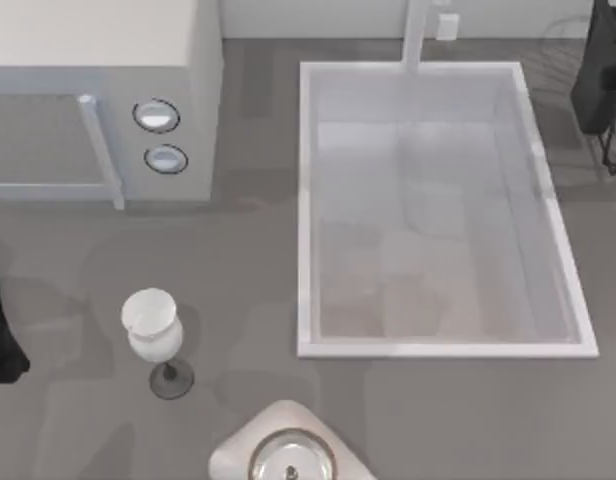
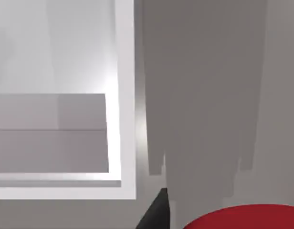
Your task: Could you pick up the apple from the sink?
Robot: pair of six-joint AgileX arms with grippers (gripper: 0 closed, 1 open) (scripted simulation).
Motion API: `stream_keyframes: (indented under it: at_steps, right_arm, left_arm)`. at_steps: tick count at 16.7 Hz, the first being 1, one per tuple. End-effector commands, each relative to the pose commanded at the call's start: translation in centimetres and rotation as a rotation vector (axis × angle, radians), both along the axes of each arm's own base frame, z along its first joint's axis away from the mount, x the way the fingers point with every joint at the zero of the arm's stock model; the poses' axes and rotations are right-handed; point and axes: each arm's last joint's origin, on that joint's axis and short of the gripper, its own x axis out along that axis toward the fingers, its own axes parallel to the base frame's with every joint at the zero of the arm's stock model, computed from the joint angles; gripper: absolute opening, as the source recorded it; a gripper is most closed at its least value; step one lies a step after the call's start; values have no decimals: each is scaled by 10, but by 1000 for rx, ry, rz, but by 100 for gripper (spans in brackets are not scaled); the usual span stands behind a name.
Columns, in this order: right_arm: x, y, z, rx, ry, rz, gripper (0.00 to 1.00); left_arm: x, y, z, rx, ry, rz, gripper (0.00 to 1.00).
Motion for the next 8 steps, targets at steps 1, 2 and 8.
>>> stream_keyframes:
  at_steps: [1, 2, 8]
  right_arm:
    - [-4, -13, -1, 2, -2, 0, 0]
    - [-8, -22, -1, 3, -5, -1, 0]
    - [-11, -29, -2, 3, -5, 0, 0]
  left_arm:
    - [0, 0, 0, 0, 0, 0, 100]
    - [0, 0, 0, 0, 0, 0, 100]
    - [0, 0, 0, 0, 0, 0, 100]
